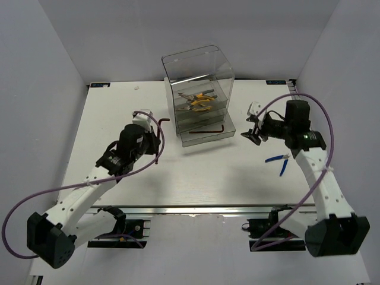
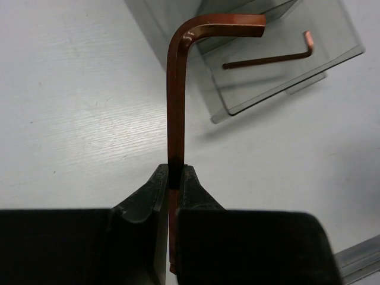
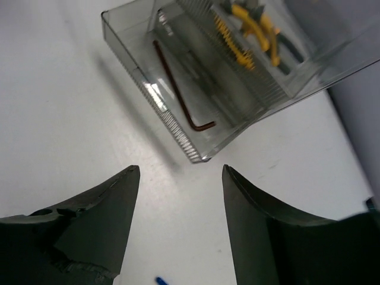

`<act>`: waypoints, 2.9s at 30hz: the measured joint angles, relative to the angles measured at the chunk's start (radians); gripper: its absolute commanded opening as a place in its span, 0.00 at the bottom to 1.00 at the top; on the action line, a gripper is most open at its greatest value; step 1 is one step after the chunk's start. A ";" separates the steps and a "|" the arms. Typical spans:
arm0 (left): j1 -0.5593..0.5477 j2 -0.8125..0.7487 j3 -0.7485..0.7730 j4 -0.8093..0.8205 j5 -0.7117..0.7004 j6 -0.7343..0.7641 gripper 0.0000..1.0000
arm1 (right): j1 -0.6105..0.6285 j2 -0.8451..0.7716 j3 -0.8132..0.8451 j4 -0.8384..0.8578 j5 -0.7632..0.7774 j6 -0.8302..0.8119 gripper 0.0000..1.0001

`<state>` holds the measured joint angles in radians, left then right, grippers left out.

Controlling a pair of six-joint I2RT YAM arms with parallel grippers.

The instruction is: Sort the tools into containers

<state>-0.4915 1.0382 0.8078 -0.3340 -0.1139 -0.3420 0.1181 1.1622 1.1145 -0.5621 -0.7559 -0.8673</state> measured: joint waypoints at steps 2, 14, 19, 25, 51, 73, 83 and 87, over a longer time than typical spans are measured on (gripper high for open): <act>-0.052 -0.053 -0.005 0.002 -0.025 -0.016 0.00 | 0.000 -0.082 -0.062 0.082 0.005 0.003 0.50; -0.446 0.223 0.263 -0.042 -0.152 0.074 0.00 | -0.001 -0.068 -0.143 0.170 -0.032 0.078 0.00; -0.463 0.449 0.482 -0.134 -0.156 0.254 0.00 | -0.006 -0.130 -0.157 0.161 -0.034 0.048 0.06; -0.443 0.728 0.763 -0.250 -0.130 0.514 0.00 | -0.008 -0.123 -0.155 0.073 -0.037 -0.022 0.13; -0.232 1.072 1.144 -0.404 0.032 0.681 0.28 | -0.013 -0.121 -0.196 0.055 -0.100 -0.116 0.26; -0.235 1.012 1.078 -0.360 0.039 0.556 0.23 | 0.103 0.013 -0.177 -0.171 -0.119 -0.668 0.24; -0.227 0.380 0.623 -0.151 -0.010 0.249 0.17 | 0.389 0.254 -0.123 -0.133 0.118 -0.733 0.05; -0.178 0.154 0.407 -0.090 -0.071 0.114 0.28 | 0.443 0.407 -0.049 -0.043 0.259 -0.646 0.05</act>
<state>-0.6693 1.1927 1.2148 -0.4240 -0.1844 -0.2279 0.5610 1.5688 1.0653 -0.6048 -0.4973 -1.5131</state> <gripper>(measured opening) 0.265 0.044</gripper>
